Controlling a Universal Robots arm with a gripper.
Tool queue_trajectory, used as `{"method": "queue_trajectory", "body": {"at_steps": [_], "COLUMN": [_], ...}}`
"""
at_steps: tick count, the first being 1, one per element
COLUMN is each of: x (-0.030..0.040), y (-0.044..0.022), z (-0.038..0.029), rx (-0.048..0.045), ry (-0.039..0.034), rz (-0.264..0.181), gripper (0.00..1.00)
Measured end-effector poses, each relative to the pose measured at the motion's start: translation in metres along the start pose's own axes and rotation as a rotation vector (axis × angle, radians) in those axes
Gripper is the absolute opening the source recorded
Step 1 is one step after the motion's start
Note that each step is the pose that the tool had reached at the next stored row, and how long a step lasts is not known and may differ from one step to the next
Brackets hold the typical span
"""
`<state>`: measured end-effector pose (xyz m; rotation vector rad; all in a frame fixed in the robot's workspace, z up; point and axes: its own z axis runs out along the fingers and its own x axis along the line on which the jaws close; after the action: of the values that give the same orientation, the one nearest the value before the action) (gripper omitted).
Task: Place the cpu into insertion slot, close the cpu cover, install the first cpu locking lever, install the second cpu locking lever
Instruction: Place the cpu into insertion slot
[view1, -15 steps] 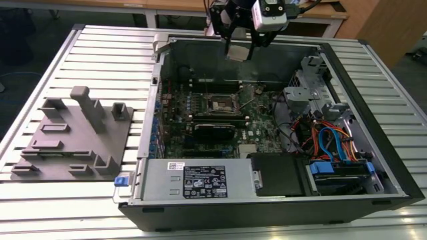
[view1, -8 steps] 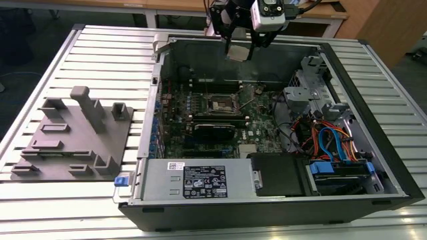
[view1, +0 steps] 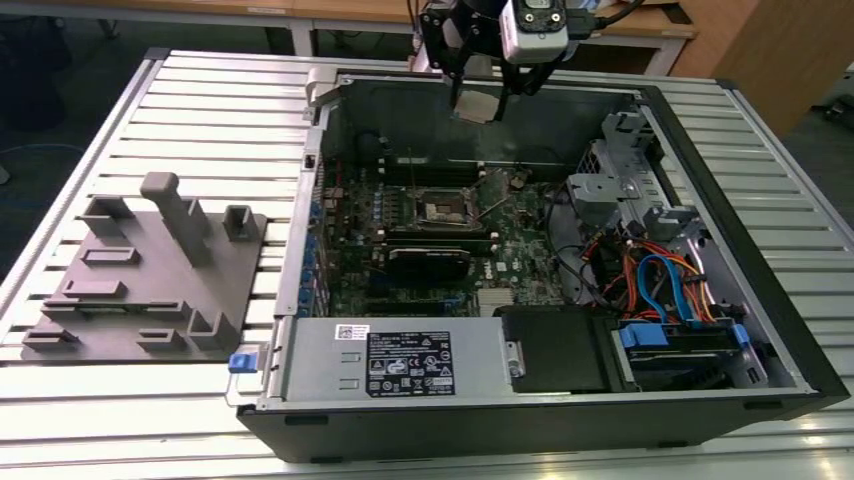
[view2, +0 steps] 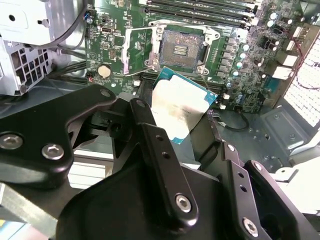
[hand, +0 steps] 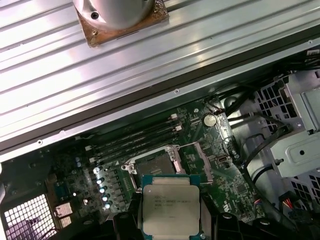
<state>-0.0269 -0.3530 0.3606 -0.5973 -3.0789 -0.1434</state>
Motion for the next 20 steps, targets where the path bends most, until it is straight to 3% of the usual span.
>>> {"method": "queue_trajectory", "body": {"at_steps": [12, 20], "x": [0.0003, 0.0006], "y": [0.0007, 0.0007], "z": [0.0016, 0.0042], "rx": [-0.0021, -0.004], "ry": [-0.008, -0.0176], "rz": [0.09, 0.197], "gripper": [0.54, 0.54]}}
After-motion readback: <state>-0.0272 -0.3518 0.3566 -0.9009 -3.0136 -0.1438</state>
